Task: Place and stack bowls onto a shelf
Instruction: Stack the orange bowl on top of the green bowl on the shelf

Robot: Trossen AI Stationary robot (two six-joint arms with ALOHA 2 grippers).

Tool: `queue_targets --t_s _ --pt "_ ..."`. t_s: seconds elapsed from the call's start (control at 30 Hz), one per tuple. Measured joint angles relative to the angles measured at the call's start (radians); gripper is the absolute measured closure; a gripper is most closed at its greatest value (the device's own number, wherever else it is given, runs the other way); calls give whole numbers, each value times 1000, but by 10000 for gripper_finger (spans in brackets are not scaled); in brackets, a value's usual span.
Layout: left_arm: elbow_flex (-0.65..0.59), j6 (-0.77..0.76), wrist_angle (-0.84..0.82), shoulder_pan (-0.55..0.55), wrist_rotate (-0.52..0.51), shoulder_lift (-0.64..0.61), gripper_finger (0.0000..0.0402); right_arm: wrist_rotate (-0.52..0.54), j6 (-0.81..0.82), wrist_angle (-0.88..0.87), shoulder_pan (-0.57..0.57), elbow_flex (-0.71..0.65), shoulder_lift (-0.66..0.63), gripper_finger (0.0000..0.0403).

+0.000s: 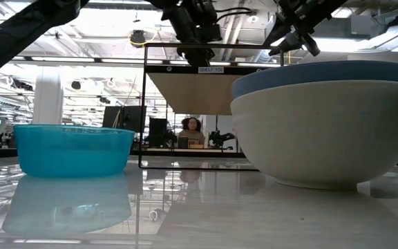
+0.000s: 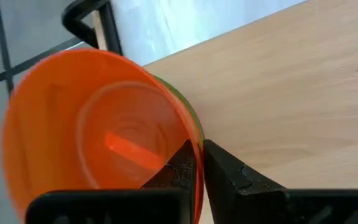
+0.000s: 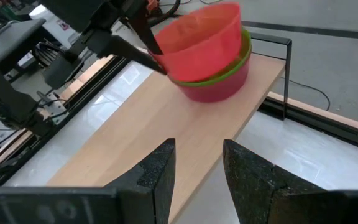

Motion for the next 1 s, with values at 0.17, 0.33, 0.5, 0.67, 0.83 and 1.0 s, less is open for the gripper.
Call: queue_targets --t_s 0.17,0.33,0.5,0.67,0.83,1.0 --pt "0 -7 -14 -3 7 0 346 0 0 0 0 0 0 242" --pt "0 -19 -19 -5 -6 -6 296 -1 0 0 0 0 0 242" --pt "3 -49 -22 -6 -7 -41 261 -1 -8 0 0 0 0 242" --pt "3 -148 -4 -10 -111 -113 256 -1 -8 0 0 0 0 242" --pt "6 -330 75 48 -231 -192 286 0 -8 0 0 0 0 242" --pt "5 -444 -11 158 -204 -206 378 -1 -8 0 0 0 0 242"
